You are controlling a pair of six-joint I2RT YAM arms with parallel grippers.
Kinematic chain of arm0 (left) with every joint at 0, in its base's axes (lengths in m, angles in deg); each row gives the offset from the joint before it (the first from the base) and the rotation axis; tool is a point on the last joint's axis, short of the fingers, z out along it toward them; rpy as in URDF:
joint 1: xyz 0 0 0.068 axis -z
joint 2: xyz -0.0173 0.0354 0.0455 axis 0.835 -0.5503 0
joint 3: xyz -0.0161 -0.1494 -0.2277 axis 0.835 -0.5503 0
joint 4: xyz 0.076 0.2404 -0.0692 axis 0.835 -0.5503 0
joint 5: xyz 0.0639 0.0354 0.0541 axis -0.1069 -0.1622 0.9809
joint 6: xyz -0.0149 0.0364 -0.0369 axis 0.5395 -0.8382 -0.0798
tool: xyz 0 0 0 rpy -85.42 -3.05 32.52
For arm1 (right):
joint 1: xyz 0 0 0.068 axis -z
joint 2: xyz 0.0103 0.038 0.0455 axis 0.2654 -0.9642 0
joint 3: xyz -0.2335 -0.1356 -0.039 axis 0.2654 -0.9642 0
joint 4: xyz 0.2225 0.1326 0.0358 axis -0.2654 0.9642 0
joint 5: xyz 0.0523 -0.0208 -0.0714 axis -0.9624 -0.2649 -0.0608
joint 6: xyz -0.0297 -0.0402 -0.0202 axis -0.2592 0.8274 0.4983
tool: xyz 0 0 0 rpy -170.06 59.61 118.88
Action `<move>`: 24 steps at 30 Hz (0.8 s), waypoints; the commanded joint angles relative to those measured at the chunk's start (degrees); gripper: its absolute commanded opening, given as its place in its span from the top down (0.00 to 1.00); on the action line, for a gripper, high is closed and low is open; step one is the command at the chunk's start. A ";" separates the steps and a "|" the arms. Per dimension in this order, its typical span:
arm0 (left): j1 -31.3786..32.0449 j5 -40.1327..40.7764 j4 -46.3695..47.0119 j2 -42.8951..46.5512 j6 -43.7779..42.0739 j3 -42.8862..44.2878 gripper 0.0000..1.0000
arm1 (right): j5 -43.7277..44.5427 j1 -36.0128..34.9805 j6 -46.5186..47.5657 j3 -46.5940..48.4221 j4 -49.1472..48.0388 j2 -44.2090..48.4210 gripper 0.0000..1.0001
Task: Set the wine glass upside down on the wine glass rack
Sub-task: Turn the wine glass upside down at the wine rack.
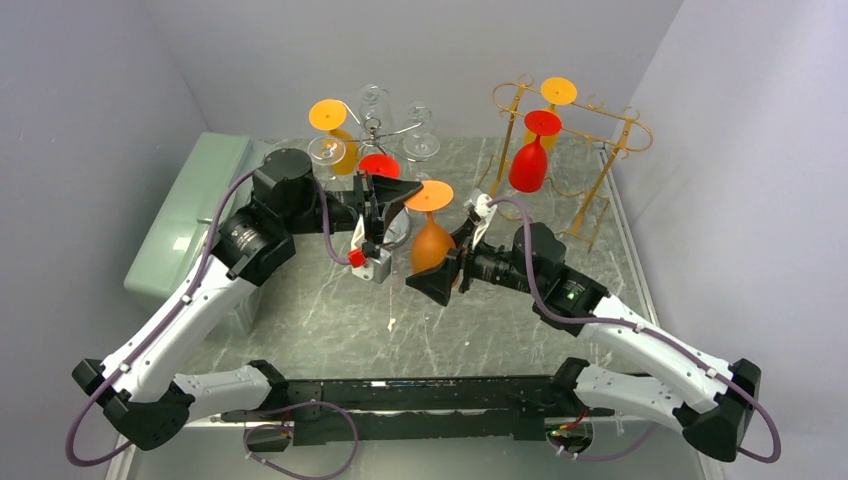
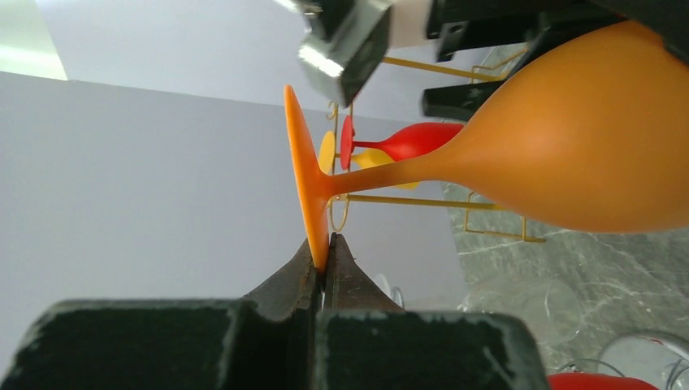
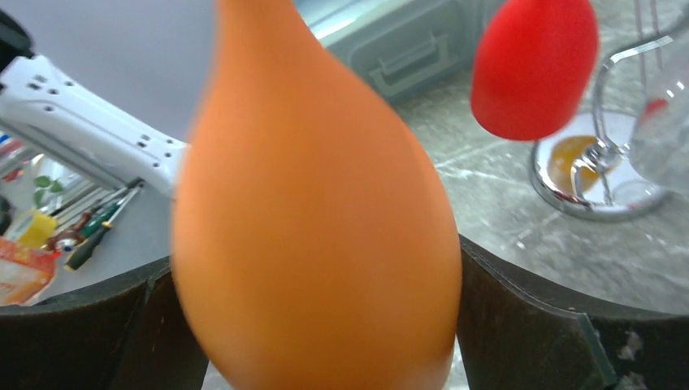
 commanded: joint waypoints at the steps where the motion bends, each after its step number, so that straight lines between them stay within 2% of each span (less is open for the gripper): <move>1: 0.07 1.41 3.51 0.32 -1.90 2.90 1.00 | 8.35 -0.71 1.72 -3.55 -4.98 4.72 0.08; 4: 0.09 1.01 3.43 0.94 -2.38 1.97 0.99 | 12.04 -0.71 3.11 -5.80 -7.62 8.67 0.22; 5: 0.05 0.87 3.69 1.05 -2.08 1.66 0.88 | 13.61 -0.71 3.71 -6.38 -8.01 9.76 0.28; 7: 0.09 0.51 3.89 1.18 -0.92 1.44 0.47 | 17.50 -0.71 4.64 -8.42 -9.15 12.04 0.35; 8: 0.17 0.37 4.00 1.22 -0.13 1.33 0.23 | 19.65 -0.67 5.14 -9.59 -9.96 13.42 0.38; 9: 0.17 0.36 4.19 1.22 0.96 1.19 0.06 | 22.36 -0.71 5.61 -11.24 -11.00 14.67 0.39; 10: 0.20 0.59 4.01 1.26 2.13 1.21 0.01 | 24.88 -0.64 6.25 -12.74 -11.92 16.06 0.40; 14: 0.37 2.39 -0.04 0.53 5.77 2.99 0.01 | 37.92 -0.39 9.51 -18.69 -13.28 20.77 0.38; 18: 0.37 4.30 0.65 0.16 12.93 3.78 0.01 | 47.25 2.92 12.11 -23.28 -14.41 24.99 0.37; 24: 0.37 5.45 -2.55 -1.38 24.89 7.95 0.01 | 43.43 17.89 9.11 -27.38 -18.41 24.43 0.34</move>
